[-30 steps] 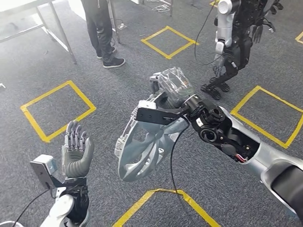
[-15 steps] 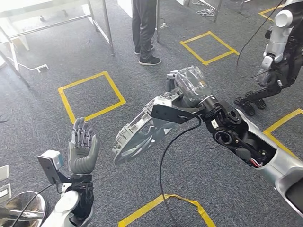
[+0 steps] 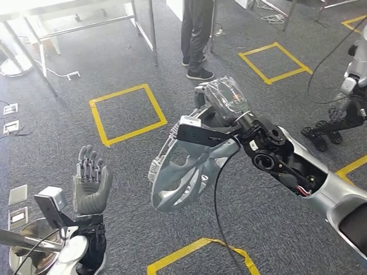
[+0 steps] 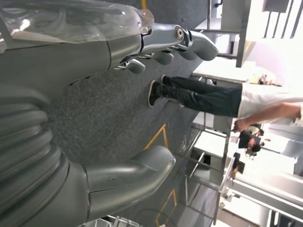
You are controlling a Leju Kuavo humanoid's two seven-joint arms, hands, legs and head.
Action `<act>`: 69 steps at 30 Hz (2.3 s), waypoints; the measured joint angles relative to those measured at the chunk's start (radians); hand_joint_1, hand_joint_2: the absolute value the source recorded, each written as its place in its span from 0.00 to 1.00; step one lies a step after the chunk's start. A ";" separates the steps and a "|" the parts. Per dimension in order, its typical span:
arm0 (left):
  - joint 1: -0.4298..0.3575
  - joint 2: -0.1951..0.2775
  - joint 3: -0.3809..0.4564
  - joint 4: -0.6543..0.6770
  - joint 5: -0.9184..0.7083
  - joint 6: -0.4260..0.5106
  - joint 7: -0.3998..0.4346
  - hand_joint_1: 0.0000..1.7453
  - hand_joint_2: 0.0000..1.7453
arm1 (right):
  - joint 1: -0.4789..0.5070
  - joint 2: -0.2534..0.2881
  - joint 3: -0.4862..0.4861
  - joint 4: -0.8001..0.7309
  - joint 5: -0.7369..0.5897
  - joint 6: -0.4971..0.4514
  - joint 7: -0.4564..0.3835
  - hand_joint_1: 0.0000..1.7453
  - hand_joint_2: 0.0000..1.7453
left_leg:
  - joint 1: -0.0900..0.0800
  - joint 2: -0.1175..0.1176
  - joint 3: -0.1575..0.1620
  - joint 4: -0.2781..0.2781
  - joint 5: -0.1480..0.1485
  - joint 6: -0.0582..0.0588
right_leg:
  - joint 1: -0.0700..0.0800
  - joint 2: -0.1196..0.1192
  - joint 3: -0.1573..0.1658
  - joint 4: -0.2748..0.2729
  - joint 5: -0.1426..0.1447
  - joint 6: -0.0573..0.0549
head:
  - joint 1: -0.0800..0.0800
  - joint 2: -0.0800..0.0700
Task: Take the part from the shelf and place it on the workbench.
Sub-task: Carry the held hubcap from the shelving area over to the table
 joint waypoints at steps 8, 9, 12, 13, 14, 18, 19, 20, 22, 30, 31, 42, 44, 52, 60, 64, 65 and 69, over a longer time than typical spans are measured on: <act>-0.007 -0.006 0.000 -0.001 0.000 -0.003 -0.002 0.00 1.00 | 0.004 -0.010 -0.003 -0.001 -0.007 -0.001 0.000 1.00 1.00 | 0.004 -0.081 0.008 -0.011 0.001 0.038 | -0.007 0.073 -0.125 0.277 -0.140 0.022 | 0.034 0.000; -0.007 -0.007 0.000 0.000 0.000 -0.004 -0.002 0.00 1.00 | 0.008 -0.011 -0.003 -0.001 -0.008 -0.001 0.000 1.00 1.00 | 0.004 -0.093 0.008 -0.010 0.001 0.039 | -0.006 0.076 -0.147 0.309 -0.140 0.022 | 0.037 0.000; -0.007 -0.009 0.000 0.000 -0.001 -0.003 -0.002 0.00 1.00 | 0.013 -0.013 -0.004 -0.002 -0.009 -0.001 0.000 1.00 1.00 | 0.004 -0.130 0.011 -0.005 -0.003 0.036 | -0.010 0.094 -0.104 0.175 -0.038 0.017 | 0.045 0.000; -0.007 -0.010 0.000 0.000 -0.002 -0.003 -0.001 0.00 1.00 | 0.013 -0.014 -0.005 -0.003 -0.009 -0.001 0.000 1.00 1.00 | 0.003 -0.141 0.009 0.000 -0.004 0.033 | -0.012 0.113 -0.075 0.106 -0.006 0.015 | 0.047 0.000; -0.008 -0.011 0.000 0.000 -0.002 -0.003 -0.001 0.00 1.00 | 0.015 -0.015 -0.006 -0.004 -0.010 0.000 0.001 1.00 1.00 | 0.003 -0.151 0.006 0.003 -0.005 0.029 | -0.013 0.129 -0.054 0.055 0.013 0.013 | 0.047 0.000; -0.005 -0.010 0.000 0.000 -0.003 0.000 0.005 0.00 1.00 | 0.027 -0.018 -0.012 -0.010 -0.005 0.001 0.003 1.00 1.00 | 0.006 -0.177 -0.004 0.002 0.001 0.017 | -0.011 0.133 -0.041 0.022 0.013 0.005 | 0.040 0.000; -0.004 -0.009 0.000 0.000 -0.003 0.001 0.007 0.00 1.00 | 0.029 -0.019 -0.014 -0.012 -0.003 0.000 0.004 1.00 1.00 | 0.006 -0.179 -0.003 0.000 0.001 0.020 | -0.012 0.131 -0.040 0.021 0.013 0.003 | 0.035 0.000; -0.004 -0.009 0.000 0.000 -0.003 0.003 0.009 0.00 1.00 | 0.031 -0.019 -0.016 -0.014 0.000 0.000 0.006 1.00 1.00 | 0.005 -0.179 -0.002 -0.001 0.001 0.024 | -0.012 0.130 -0.040 0.019 0.013 0.003 | 0.030 0.000; -0.004 -0.008 0.000 -0.001 -0.003 0.006 0.012 0.00 1.00 | 0.037 -0.019 -0.021 -0.018 0.003 -0.003 0.009 1.00 1.00 | 0.006 -0.177 0.002 -0.005 0.001 0.028 | -0.009 0.130 -0.038 0.019 0.012 0.003 | 0.020 0.000; -0.003 -0.007 0.000 -0.003 0.001 0.008 0.015 0.00 1.00 | 0.058 -0.028 -0.044 -0.027 0.011 -0.004 0.025 1.00 1.00 | 0.007 -0.168 0.008 -0.013 0.002 0.019 | -0.008 0.139 -0.038 0.020 0.012 -0.003 | 0.008 0.000; -0.003 -0.007 0.000 -0.003 0.001 0.008 0.016 0.00 1.00 | 0.059 -0.030 -0.047 -0.027 0.011 -0.004 0.026 1.00 1.00 | 0.007 -0.168 0.009 -0.014 0.001 0.017 | -0.008 0.139 -0.038 0.020 0.011 -0.004 | 0.008 0.000; -0.003 -0.006 0.000 -0.006 0.005 0.026 0.027 0.00 1.00 | 0.069 -0.033 -0.069 -0.028 0.011 -0.002 0.032 1.00 1.00 | 0.006 -0.168 0.007 -0.013 0.000 0.011 | -0.009 0.138 -0.036 0.017 0.011 -0.004 | 0.008 0.000; -0.003 -0.006 0.000 -0.006 0.007 0.027 0.030 0.00 1.00 | 0.070 -0.033 -0.071 -0.028 0.011 -0.002 0.032 1.00 1.00 | 0.006 -0.168 0.007 -0.013 0.000 0.012 | -0.009 0.138 -0.035 0.016 0.011 -0.004 | 0.008 0.000; -0.024 -0.007 0.000 -0.006 -0.014 0.061 0.093 0.00 1.00 | 0.093 -0.039 -0.090 -0.028 0.018 -0.003 0.041 1.00 1.00 | 0.006 -0.168 0.007 -0.011 -0.001 0.013 | -0.009 0.138 -0.034 0.014 0.011 -0.003 | 0.008 0.000; -0.035 -0.008 0.000 -0.006 -0.021 0.071 0.107 0.00 1.00 | 0.112 -0.046 -0.106 -0.035 0.021 -0.003 0.042 1.00 1.00 | 0.006 -0.168 0.007 -0.011 -0.001 0.013 | -0.009 0.138 -0.034 0.014 0.011 -0.003 | 0.008 0.000; -0.038 -0.008 0.000 -0.006 -0.036 0.083 0.107 0.00 1.00 | 0.115 -0.047 -0.112 -0.036 0.024 -0.003 0.042 1.00 1.00 | 0.006 -0.168 0.007 -0.011 -0.001 0.013 | -0.009 0.138 -0.034 0.014 0.011 -0.003 | 0.008 0.000; -0.040 -0.008 0.000 -0.006 -0.040 0.087 0.107 0.00 1.00 | 0.115 -0.047 -0.113 -0.036 0.026 -0.003 0.042 1.00 1.00 | 0.006 -0.168 0.007 -0.011 -0.001 0.013 | -0.009 0.138 -0.034 0.014 0.011 -0.003 | 0.008 0.000; -0.046 -0.008 0.000 -0.006 -0.049 0.092 0.104 0.00 1.00 | 0.117 -0.047 -0.119 -0.036 0.030 -0.003 0.040 1.00 1.00 | 0.006 -0.168 0.007 -0.011 -0.001 0.013 | -0.009 0.138 -0.034 0.014 0.011 -0.003 | 0.008 0.000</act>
